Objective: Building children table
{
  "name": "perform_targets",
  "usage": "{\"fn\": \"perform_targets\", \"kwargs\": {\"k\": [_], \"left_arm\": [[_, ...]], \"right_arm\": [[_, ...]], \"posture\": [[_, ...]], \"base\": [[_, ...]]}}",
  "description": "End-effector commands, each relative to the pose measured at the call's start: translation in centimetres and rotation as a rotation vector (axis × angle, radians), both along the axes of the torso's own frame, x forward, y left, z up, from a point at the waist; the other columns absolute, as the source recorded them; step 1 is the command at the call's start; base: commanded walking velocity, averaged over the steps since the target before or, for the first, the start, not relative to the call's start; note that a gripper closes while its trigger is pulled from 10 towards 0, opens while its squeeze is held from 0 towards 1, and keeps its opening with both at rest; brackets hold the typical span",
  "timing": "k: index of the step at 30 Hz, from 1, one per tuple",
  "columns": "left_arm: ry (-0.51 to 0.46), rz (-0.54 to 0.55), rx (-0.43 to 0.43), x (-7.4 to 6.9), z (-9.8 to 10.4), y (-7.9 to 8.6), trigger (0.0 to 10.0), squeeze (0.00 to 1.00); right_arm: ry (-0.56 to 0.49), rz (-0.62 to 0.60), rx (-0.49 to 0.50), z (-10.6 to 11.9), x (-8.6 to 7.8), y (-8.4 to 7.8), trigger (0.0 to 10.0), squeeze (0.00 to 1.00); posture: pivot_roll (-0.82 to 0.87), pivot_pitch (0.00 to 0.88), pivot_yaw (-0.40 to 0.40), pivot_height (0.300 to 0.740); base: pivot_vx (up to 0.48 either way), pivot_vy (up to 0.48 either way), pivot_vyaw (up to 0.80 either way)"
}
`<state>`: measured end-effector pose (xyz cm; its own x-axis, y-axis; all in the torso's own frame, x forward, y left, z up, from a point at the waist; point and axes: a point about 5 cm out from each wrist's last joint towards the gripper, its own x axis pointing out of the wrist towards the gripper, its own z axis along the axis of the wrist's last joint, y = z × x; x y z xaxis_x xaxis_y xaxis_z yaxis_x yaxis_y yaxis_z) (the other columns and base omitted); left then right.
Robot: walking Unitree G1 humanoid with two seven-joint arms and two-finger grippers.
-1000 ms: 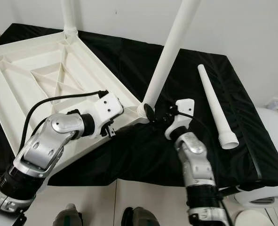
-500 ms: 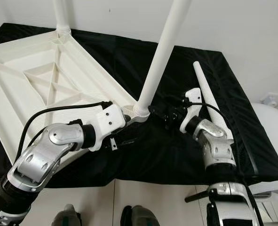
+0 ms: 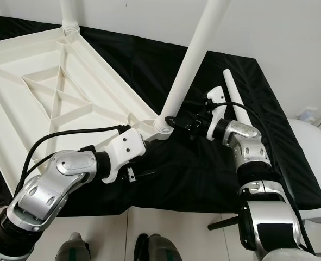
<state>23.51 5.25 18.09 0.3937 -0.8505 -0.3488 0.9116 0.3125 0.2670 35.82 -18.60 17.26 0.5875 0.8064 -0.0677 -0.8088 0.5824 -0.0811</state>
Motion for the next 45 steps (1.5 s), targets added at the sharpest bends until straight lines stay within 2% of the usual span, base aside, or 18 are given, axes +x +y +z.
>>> {"fn": "perform_targets", "kwargs": {"k": [1, 2, 3, 6, 7, 8, 13, 19, 21, 25, 30, 33, 34, 35, 39, 41, 44, 45], "left_arm": [[-0.02, 0.021, -0.016, -0.4, 0.3, -0.2, 10.0, 0.0], [-0.019, 0.024, -0.016, -0.5, 0.3, -0.2, 10.0, 0.0], [-0.019, 0.027, -0.016, -0.5, 0.3, -0.2, 10.0, 0.0], [-0.02, 0.029, -0.016, -0.5, 0.4, -0.1, 10.0, 0.0], [-0.021, 0.03, -0.017, -0.5, 0.4, -0.1, 10.0, 0.0], [-0.023, 0.031, -0.018, -0.4, 0.6, -0.2, 10.0, 0.0], [-0.028, 0.03, -0.02, -0.4, 0.8, -0.3, 10.0, 0.0], [-0.038, 0.021, -0.047, -0.8, 1.5, -0.8, 10.0, 0.0], [-0.038, 0.021, -0.047, -0.8, 1.5, -0.8, 10.0, 0.0], [-0.03, 0.01, -0.063, -1.4, 1.8, -1.1, 10.0, 0.0], [-0.025, 0.013, -0.074, -1.6, 2.0, -1.2, 10.0, 0.0], [-0.021, 0.024, -0.078, -1.7, 2.1, -1.2, 10.0, 0.0], [-0.021, 0.024, -0.078, -1.7, 2.1, -1.2, 10.0, 0.0], [-0.02, 0.028, -0.08, -1.7, 2.2, -1.2, 10.0, 0.0], [-0.018, 0.034, -0.081, -1.7, 2.2, -1.1, 10.0, 0.0], [-0.017, 0.047, -0.083, -1.8, 2.3, -1.1, 10.0, 0.0], [-0.018, 0.087, -0.086, -1.4, 2.3, -0.9, 10.0, 0.0], [-0.018, 0.087, -0.086, -1.4, 2.3, -0.9, 10.0, 0.0]], "right_arm": [[0.007, -0.01, -0.025, -0.1, 0.0, -0.8, 2.0, 0.0], [0.009, -0.003, -0.024, -0.1, 0.1, -0.8, 2.0, 0.0], [0.013, -0.002, -0.021, -0.1, 0.1, -0.9, 0.0, 0.0], [0.015, -0.002, -0.019, -0.1, 0.2, -0.9, 0.0, 0.0], [0.011, -0.011, -0.024, -0.1, 0.3, -1.0, 6.3, 0.0], [0.009, -0.013, -0.026, 0.0, 0.3, -1.0, 10.0, 0.0], [0.002, -0.017, -0.03, 0.1, 0.5, -1.1, 10.0, 0.0], [-0.036, -0.129, -0.023, 1.1, 1.8, -1.2, 10.0, 0.0], [-0.036, -0.129, -0.023, 1.1, 1.8, -1.2, 10.0, 0.0], [-0.068, -0.21, 0.019, 1.7, 2.8, 0.1, 10.0, 0.0], [-0.086, -0.282, 0.05, 2.1, 3.4, 0.8, 10.0, 0.0], [-0.117, -0.431, 0.08, 3.0, 4.2, 0.7, 10.0, 0.0], [-0.117, -0.431, 0.08, 3.0, 4.2, 0.7, 10.0, 0.0], [-0.133, -0.5, 0.084, 3.4, 4.5, 0.5, 10.0, 0.0], [-0.169, -0.594, 0.079, 3.7, 4.7, 0.2, 10.0, 0.0], [-0.173, -0.645, 0.117, 3.7, 4.7, 0.2, 10.0, 0.0], [-0.152, -0.639, 0.208, 3.2, 4.5, 0.5, 10.0, 0.0], [-0.152, -0.639, 0.208, 3.2, 4.5, 0.5, 10.0, 0.0]], "posture": [[0.1, 0.128, -0.189, 0.74], [0.1, 0.128, -0.189, 0.74], [0.1, 0.129, -0.188, 0.74], [0.1, 0.13, -0.188, 0.74], [0.1, 0.13, -0.187, 0.74], [0.1, 0.133, -0.186, 0.74], [0.1, 0.137, -0.185, 0.74], [0.09, 0.156, -0.185, 0.74], [0.09, 0.156, -0.185, 0.74], [0.1, 0.185, -0.187, 0.74], [0.11, 0.197, -0.185, 0.74], [0.12, 0.206, -0.181, 0.74], [0.12, 0.206, -0.181, 0.74], [0.12, 0.207, -0.177, 0.74], [0.12, 0.21, -0.172, 0.74], [0.13, 0.21, -0.167, 0.74], [0.13, 0.21, -0.156, 0.74], [0.13, 0.21, -0.156, 0.74]], "base": [[0.0, 0.0, 0.0], [0.0, 0.0, 0.0], [0.0, 0.0, 0.0], [0.0, 0.0, 0.0], [0.0, 0.0, 0.0], [0.0, 0.0, 0.0], [0.0, 0.0, 0.0], [0.0, 0.0, 0.0], [0.0, 0.0, 0.0], [0.0, 0.0, 0.0], [0.0, 0.0, 0.0], [0.0, 0.0, 0.0], [0.0, 0.0, 0.0], [0.0, 0.0, 0.0], [0.0, 0.0, 0.0], [0.0, 0.0, 0.0], [0.0, 0.0, 0.0], [0.0, 0.0, 0.0]]}}
